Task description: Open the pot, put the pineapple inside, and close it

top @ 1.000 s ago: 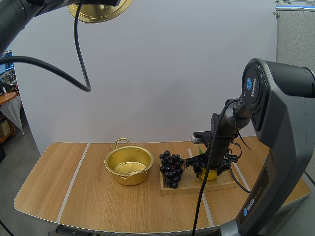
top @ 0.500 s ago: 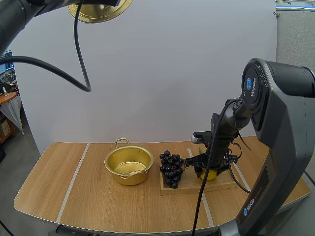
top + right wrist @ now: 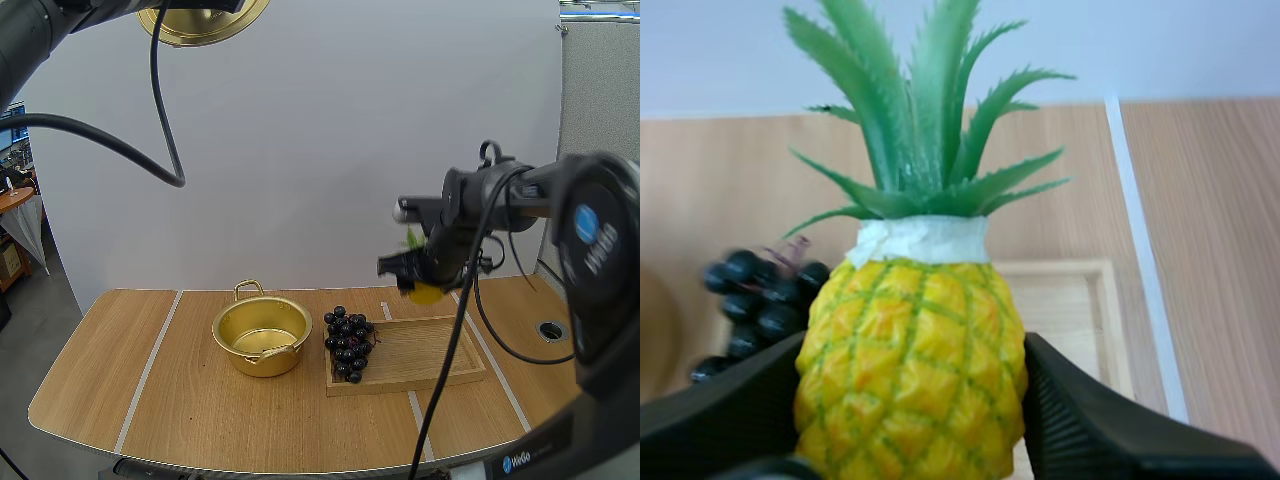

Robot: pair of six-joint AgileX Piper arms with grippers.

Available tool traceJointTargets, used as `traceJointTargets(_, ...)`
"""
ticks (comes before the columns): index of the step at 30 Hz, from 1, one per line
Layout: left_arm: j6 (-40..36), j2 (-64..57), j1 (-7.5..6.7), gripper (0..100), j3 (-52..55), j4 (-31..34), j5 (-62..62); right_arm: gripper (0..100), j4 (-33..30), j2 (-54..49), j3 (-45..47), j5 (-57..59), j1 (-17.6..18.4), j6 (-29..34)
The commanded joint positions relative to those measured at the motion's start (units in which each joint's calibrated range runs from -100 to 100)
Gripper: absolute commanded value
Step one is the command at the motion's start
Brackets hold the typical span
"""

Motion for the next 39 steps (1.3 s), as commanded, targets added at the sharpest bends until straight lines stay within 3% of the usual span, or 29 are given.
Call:
traceJointTargets(1,-0.24,-0.26,-0.12,1,-0.59,-0.70,-1.32,0,4.98,-7.42,-4.25,6.98,2.92,-5.33)
traceJointTargets(10,-0.24,-0.26,-0.12,1,-0.59,-0.70,-1.32,0,7.61,-12.25,-5.83,10.66,12.44,-8.45)
traceJointTargets(15,-0.24,-0.26,-0.12,1,-0.59,-0.70,-1.32,0,7.61,-11.00,-5.83,8.36,18.86,-8.45)
traceJointTargets(22,-0.24,-0.26,-0.12,1,-0.59,-0.70,-1.32,0,7.95,-5.33,-6.53,3.07,24.67,-8.17)
traceJointTargets(32,-0.24,-0.26,-0.12,1,-0.59,-0.70,-1.32,0,5.75,6.72,-6.53,-4.26,25.31,-7.81)
traceJointTargets(39,-0.24,-0.26,-0.12,1,-0.59,-0.70,-1.32,0,4.33,15.81,-12.41,-1.77,22.70,-5.33)
